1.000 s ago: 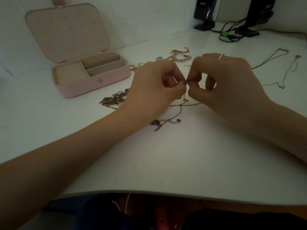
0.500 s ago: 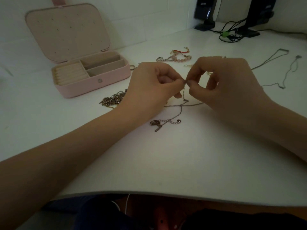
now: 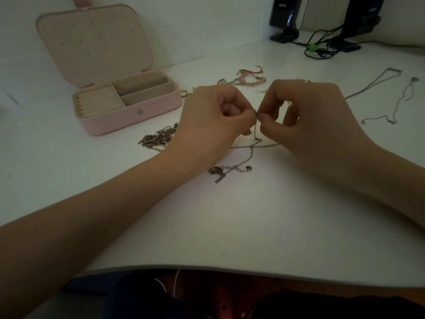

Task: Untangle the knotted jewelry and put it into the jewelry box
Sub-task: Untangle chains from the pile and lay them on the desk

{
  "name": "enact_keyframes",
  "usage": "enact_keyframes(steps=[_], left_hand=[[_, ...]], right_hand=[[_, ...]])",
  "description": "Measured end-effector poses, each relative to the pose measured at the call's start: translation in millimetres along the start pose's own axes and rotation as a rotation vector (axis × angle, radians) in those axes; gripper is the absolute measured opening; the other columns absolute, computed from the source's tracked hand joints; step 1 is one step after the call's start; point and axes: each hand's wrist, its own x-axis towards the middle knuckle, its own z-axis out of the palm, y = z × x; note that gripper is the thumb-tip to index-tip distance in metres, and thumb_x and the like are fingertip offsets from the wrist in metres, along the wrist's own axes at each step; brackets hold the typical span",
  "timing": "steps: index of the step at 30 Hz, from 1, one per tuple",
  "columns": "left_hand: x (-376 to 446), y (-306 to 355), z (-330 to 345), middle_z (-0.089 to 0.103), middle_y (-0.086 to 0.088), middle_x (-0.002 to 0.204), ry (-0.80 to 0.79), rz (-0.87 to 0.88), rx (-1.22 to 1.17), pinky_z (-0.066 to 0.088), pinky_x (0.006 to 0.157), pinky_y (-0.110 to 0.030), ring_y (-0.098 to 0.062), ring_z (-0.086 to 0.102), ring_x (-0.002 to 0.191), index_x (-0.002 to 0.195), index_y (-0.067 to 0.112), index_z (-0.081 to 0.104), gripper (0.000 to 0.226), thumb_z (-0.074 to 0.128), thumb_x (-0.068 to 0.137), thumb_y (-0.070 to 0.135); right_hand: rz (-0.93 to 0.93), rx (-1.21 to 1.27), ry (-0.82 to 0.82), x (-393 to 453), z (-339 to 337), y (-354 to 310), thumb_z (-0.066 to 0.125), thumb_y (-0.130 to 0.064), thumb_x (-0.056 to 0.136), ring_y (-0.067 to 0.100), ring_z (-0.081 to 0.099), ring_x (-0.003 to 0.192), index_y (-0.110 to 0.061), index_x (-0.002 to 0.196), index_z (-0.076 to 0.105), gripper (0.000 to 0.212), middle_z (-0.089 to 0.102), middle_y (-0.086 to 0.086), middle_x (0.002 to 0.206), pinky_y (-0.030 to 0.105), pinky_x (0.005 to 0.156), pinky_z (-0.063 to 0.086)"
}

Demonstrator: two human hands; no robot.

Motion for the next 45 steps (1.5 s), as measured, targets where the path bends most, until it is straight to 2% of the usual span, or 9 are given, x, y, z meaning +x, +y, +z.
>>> enact_keyframes(steps=[10, 17, 20, 27, 35, 39, 42, 45], left_hand=[[-0.2, 1.0, 0.3, 0.063, 0.006, 0.050, -0.010, -0.010, 0.013, 0.038, 0.048, -0.009, 0.001, 0.059, 0.049, 0.069, 0.016, 0.066, 0.015, 0.068, 0.080, 0.005], [-0.2, 0.6, -0.3, 0.064, 0.006, 0.051, -0.016, -0.024, 0.019, 0.040, 0.049, -0.011, 0.000, 0.060, 0.051, 0.071, 0.016, 0.067, 0.014, 0.068, 0.081, 0.007], [0.0, 1.0, -0.7, 0.067, 0.004, 0.054, -0.022, -0.040, 0.014, 0.040, 0.047, -0.013, -0.002, 0.055, 0.046, 0.074, 0.018, 0.069, 0.012, 0.068, 0.084, 0.011], [0.3, 2.9, -1.5, 0.069, 0.000, 0.058, -0.080, -0.071, -0.022, 0.039, 0.043, -0.013, -0.002, 0.049, 0.040, 0.085, 0.014, 0.073, 0.006, 0.068, 0.088, 0.016], [3.4, 1.3, -2.0, 0.066, 0.001, 0.055, -0.112, -0.134, -0.109, 0.033, 0.039, -0.014, -0.005, 0.040, 0.035, 0.080, 0.006, 0.070, 0.009, 0.067, 0.087, 0.011], [3.3, 1.0, -1.5, 0.065, 0.001, 0.054, -0.111, -0.140, -0.114, 0.032, 0.040, -0.013, -0.004, 0.040, 0.034, 0.078, 0.007, 0.068, 0.008, 0.066, 0.086, 0.008], [3.3, 0.6, -2.3, 0.065, 0.002, 0.053, -0.098, -0.139, -0.121, 0.032, 0.040, -0.013, -0.004, 0.040, 0.034, 0.079, 0.007, 0.069, 0.008, 0.067, 0.086, 0.009], [2.7, -0.9, -2.2, 0.066, 0.002, 0.054, -0.092, -0.100, -0.063, 0.036, 0.042, -0.013, -0.003, 0.042, 0.035, 0.080, 0.009, 0.071, 0.009, 0.067, 0.087, 0.014]], right_hand=[[0.048, 0.074, -0.014, -0.1, 2.2, -1.8, 0.065, -0.018, 0.079, 0.004, 0.052, 0.057, -0.024, 0.075, 0.056, 0.012, 0.059, -0.010, 0.073, 0.022, 0.057, 0.042], [0.068, 0.111, -0.017, 0.4, 2.2, -1.1, 0.065, -0.018, 0.079, 0.011, 0.056, 0.061, -0.024, 0.074, 0.056, 0.012, 0.060, -0.011, 0.074, 0.022, 0.055, 0.044], [0.063, 0.100, -0.001, 0.5, 1.0, 0.8, 0.065, -0.017, 0.080, 0.011, 0.055, 0.059, -0.022, 0.076, 0.058, 0.009, 0.059, -0.011, 0.074, 0.024, 0.056, 0.046], [-0.090, -0.101, 0.041, 0.6, -1.0, 2.2, 0.059, -0.017, 0.081, 0.001, 0.045, 0.060, -0.017, 0.080, 0.056, 0.003, 0.053, -0.007, 0.074, 0.026, 0.057, 0.040], [-0.172, -0.183, 0.055, 1.0, -0.7, 1.2, 0.053, -0.020, 0.079, 0.010, 0.043, 0.057, -0.016, 0.080, 0.054, 0.005, 0.051, -0.007, 0.077, 0.036, 0.054, 0.046], [-0.137, -0.128, 0.046, 0.7, 0.3, 3.2, 0.058, -0.017, 0.081, 0.001, 0.044, 0.058, -0.017, 0.081, 0.056, 0.002, 0.052, -0.009, 0.075, 0.027, 0.057, 0.042], [-0.077, -0.041, 0.042, 0.7, -1.6, 6.1, 0.061, -0.020, 0.084, 0.000, 0.050, 0.061, -0.022, 0.085, 0.060, 0.002, 0.055, -0.016, 0.077, 0.012, 0.060, 0.036], [-0.025, 0.050, 0.045, 1.6, -4.4, 5.7, 0.062, -0.024, 0.087, 0.008, 0.057, 0.062, -0.025, 0.090, 0.066, 0.004, 0.061, -0.018, 0.083, 0.014, 0.057, 0.044]])
